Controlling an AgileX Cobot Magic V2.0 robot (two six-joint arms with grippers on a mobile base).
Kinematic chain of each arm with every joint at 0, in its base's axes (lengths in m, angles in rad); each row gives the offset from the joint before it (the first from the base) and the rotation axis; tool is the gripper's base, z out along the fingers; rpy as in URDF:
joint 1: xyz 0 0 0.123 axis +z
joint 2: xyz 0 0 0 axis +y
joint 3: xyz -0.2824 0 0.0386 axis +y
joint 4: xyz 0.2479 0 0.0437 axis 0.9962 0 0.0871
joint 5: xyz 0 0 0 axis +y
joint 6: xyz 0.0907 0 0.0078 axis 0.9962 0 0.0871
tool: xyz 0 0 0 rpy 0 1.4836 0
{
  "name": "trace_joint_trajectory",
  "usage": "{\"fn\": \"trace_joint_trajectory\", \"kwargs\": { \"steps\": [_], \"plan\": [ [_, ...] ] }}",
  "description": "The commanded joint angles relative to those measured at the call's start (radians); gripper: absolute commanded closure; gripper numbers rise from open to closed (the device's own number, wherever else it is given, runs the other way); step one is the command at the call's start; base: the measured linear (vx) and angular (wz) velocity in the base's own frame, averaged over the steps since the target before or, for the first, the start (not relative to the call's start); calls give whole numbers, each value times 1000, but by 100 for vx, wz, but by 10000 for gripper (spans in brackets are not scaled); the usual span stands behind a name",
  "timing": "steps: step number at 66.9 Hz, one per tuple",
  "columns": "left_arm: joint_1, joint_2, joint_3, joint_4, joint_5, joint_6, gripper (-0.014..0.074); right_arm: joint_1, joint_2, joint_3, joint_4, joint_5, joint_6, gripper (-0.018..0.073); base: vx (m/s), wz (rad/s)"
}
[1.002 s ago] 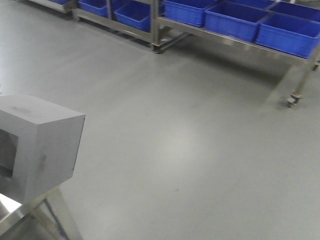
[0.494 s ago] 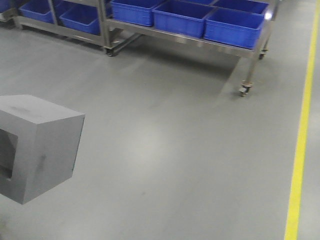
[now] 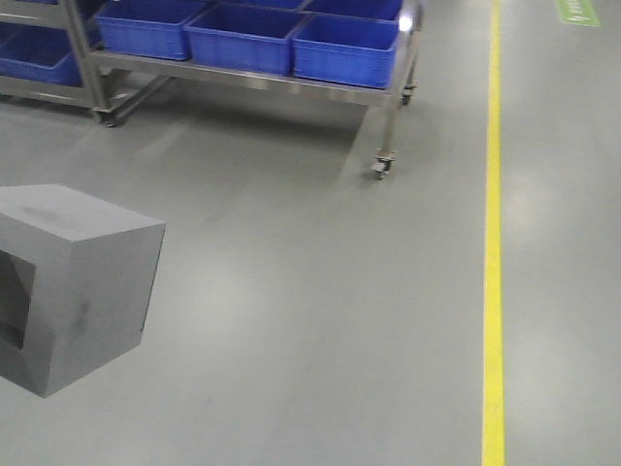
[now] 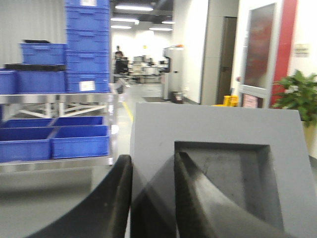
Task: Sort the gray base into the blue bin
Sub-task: 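Drive the base away from the table holding the block in left gripper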
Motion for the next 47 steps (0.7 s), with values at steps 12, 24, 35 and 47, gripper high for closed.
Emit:
{"fn": "trace_joint_trajectory", "kwargs": {
  "steps": [12, 24, 35, 47],
  "plan": [
    [-4, 2, -32, -5, -107, -7, 594, -6, 18, 2, -8, -75, -12, 564, 12, -35],
    [-4, 2, -32, -5, -107, -7, 594, -6, 18, 2, -8, -75, -12, 564, 13, -21],
    [-4, 2, -32, -5, -107, -7, 594, -6, 18, 2, -8, -75, -12, 564, 16, -11],
    [-4, 2, -32, -5, -107, -7, 594, -6, 18, 2, -8, -75, -12, 564, 20, -3]
  ]
}}
